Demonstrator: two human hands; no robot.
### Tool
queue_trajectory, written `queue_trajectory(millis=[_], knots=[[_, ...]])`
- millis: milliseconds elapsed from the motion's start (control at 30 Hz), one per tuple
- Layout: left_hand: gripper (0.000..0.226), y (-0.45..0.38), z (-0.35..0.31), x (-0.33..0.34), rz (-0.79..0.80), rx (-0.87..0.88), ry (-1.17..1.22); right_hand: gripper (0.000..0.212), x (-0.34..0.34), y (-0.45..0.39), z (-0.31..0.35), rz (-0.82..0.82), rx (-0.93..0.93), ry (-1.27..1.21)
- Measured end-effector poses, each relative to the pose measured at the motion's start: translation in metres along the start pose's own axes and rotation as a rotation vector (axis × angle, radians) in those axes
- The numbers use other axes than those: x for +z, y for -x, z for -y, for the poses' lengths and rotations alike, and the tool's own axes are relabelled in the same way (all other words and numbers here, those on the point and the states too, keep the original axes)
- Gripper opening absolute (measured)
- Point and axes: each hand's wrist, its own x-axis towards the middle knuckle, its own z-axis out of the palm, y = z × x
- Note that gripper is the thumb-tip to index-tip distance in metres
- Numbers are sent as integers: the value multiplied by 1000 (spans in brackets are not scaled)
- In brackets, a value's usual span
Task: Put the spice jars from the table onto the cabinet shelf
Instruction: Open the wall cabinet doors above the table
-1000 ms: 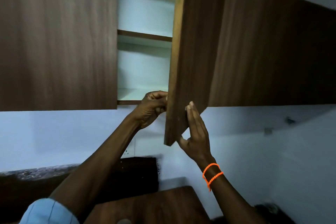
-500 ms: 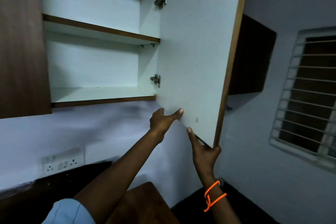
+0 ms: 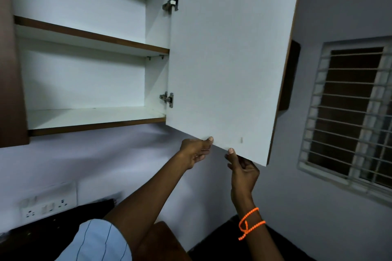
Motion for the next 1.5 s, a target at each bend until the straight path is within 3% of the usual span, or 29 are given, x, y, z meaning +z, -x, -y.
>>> queue_trajectory(millis=[100, 200, 300, 433, 500, 600, 667, 800, 900, 967, 1067, 1133, 1333, 1500], knots=[[36, 4, -6, -36, -39, 35, -44, 18, 22, 11, -13, -48, 69, -55], [40, 13, -17, -89, -191, 140, -140, 21, 61, 29, -34, 29, 137, -37], [29, 34, -36, -152, -435, 313, -350, 23, 119, 61, -56, 235, 204, 21], [25, 79, -72, -229, -866, 562, -1015, 14, 223, 119, -60, 635, 243, 105], [28, 102, -95, -266, -1048, 674, -1214, 13, 278, 155, -49, 847, 246, 125], [33, 138, -128, -316, -1207, 663, -1294, 23, 347, 204, -31, 1042, 226, 145], [36, 163, -143, -344, -1299, 569, -1332, 28, 377, 231, -19, 1064, 304, 142], [60, 210, -152, -384, -1302, 517, -1257, 28, 400, 256, -9, 944, 549, 56], [75, 231, -145, -386, -1295, 503, -1152, 38, 394, 250, -13, 985, 752, -49], [86, 232, -137, -368, -1338, 472, -1094, 40, 388, 242, -15, 1100, 851, -112], [110, 225, -129, -330, -1420, 476, -1008, 20, 377, 244, -13, 1389, 922, -106], [121, 228, -126, -315, -1444, 492, -1020, 18, 370, 254, -14, 1534, 978, -95], [120, 300, -120, -309, -1398, 556, -1098, 30, 366, 308, -7, 1807, 1081, -161], [113, 378, -116, -305, -1428, 593, -1149, 29, 370, 384, 15, 1979, 1069, -260]])
